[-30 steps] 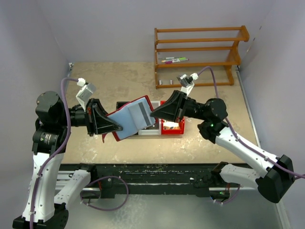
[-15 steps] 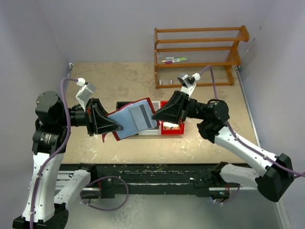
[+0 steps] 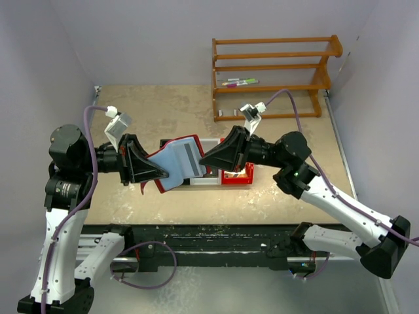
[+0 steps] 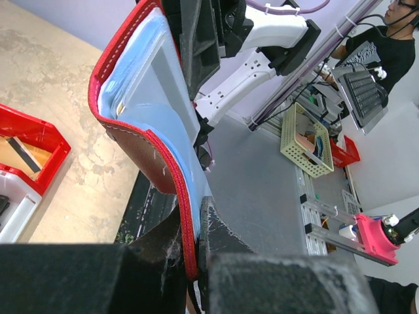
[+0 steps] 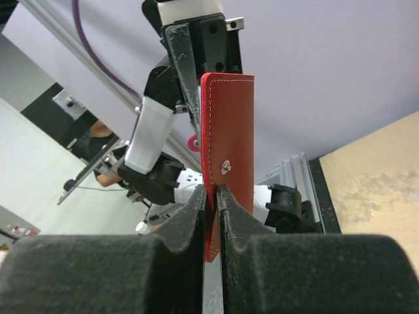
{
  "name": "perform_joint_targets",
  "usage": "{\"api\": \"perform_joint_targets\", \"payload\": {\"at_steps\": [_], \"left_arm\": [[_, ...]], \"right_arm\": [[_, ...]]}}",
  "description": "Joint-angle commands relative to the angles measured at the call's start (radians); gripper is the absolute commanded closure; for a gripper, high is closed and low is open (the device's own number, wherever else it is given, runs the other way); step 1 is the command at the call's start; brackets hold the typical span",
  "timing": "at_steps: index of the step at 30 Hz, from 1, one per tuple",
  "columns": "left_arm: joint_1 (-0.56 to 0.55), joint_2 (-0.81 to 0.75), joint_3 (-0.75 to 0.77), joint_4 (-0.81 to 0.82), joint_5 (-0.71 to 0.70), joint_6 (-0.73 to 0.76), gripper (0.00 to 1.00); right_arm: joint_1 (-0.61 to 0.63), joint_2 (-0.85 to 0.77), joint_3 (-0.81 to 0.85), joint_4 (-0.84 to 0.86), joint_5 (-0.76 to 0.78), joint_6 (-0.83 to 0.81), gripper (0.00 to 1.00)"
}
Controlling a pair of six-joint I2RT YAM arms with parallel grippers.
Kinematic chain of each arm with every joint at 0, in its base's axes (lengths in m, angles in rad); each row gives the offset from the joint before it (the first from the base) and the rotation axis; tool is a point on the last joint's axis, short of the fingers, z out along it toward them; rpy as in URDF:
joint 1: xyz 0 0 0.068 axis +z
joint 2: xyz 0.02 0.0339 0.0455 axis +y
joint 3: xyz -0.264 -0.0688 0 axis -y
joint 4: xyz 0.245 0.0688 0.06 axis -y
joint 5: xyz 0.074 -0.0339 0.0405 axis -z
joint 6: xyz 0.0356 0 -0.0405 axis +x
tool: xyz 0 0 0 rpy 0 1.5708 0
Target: Take the credit cards out of the card holder
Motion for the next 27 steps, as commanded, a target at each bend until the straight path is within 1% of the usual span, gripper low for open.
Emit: {"api": "perform_joint_targets", "payload": {"at_steps": [1,2,7,12,14,18,19,22,24,27], "left_arm": [[0.002,0.001,0.008,0.056,-0.003,-0.001,1.00],[0.002,0.001,0.008,0.058,-0.003,-0.005,1.00],[0.002,-0.001,0.010,0.073,-0.002,-0.020,1.00],[0.002,-0.001,0.008,0.075,-0.002,-0.021,1.00],[0.002,-0.001,0.008,0.077,-0.002,-0.023,1.00],[0.002,-0.002,0.007,0.077,-0.002,-0.023,1.00],[0.002,-0.003,0.005,0.076,-0.002,-0.023,1.00],[0.002,-0.002,0.003,0.078,-0.003,-0.023,1.00],[0.002,-0.001,0.004,0.080,-0.003,-0.024,1.00],[0.002,0.000,0.005,0.090,-0.003,-0.033,1.00]], "right_arm": [[0.016,-0.006,0.076,-0.117,0.065,-0.101,0.81],[0.018,-0.007,0.082,-0.137,0.077,-0.116,0.79],[0.022,-0.021,0.088,-0.187,0.122,-0.155,0.79],[0.025,-0.025,0.090,-0.203,0.130,-0.171,0.68],[0.028,-0.023,0.079,-0.164,0.102,-0.159,0.65],[0.041,-0.021,0.051,-0.017,0.021,-0.092,0.66],[0.045,-0.018,0.013,0.019,0.003,-0.081,0.66],[0.067,-0.004,0.008,0.055,-0.005,-0.070,0.66],[0.081,0.010,0.010,0.077,-0.017,-0.069,0.64],[0.093,0.016,0.014,0.074,-0.006,-0.077,0.62]]}}
